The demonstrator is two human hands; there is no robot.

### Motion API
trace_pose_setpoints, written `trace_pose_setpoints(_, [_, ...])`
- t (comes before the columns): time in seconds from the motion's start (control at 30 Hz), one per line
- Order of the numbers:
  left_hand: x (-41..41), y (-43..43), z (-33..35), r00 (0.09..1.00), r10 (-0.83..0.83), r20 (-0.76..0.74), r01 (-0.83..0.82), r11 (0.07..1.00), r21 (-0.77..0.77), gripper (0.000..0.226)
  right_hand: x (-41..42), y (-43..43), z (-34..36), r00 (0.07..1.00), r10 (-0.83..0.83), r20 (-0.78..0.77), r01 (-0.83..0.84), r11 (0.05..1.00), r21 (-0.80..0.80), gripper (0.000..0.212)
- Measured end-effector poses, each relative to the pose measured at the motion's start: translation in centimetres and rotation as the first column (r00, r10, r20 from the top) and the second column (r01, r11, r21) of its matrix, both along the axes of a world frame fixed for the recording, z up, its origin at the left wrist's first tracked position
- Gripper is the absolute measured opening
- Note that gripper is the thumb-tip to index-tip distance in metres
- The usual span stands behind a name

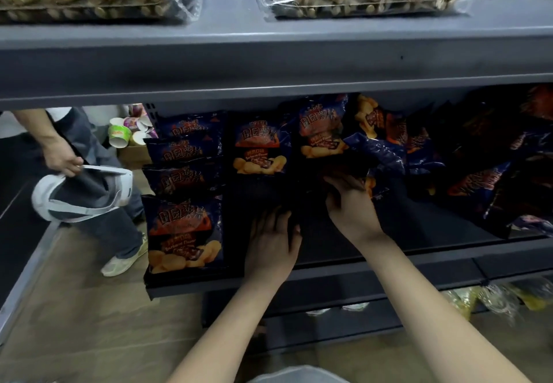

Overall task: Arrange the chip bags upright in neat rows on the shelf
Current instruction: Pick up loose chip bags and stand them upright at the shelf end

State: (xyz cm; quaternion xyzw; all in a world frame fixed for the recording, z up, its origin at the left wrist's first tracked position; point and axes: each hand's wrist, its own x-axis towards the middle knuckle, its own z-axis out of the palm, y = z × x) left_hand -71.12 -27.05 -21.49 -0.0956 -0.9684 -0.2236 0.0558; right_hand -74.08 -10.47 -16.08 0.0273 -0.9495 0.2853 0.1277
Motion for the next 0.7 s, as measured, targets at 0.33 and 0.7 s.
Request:
trace_pose_setpoints(0.33, [0.1,0.0,-0.1,0.995,0.0,-0.103,0.003,1.0,0.022,0.035,4.3,1.9,-2.0,0.993,-0.073,0.097,0.065,0.994,0.083,0.047])
trace_pose_setpoints(0.7, [0.0,-0.2,0.5,0.999,-0.049,-0.007,0.05,0.986,0.158,0.057,8.4,-0.3,-2.5,0.992,-0.04,0.124,0.03,0.996,0.085,0.053])
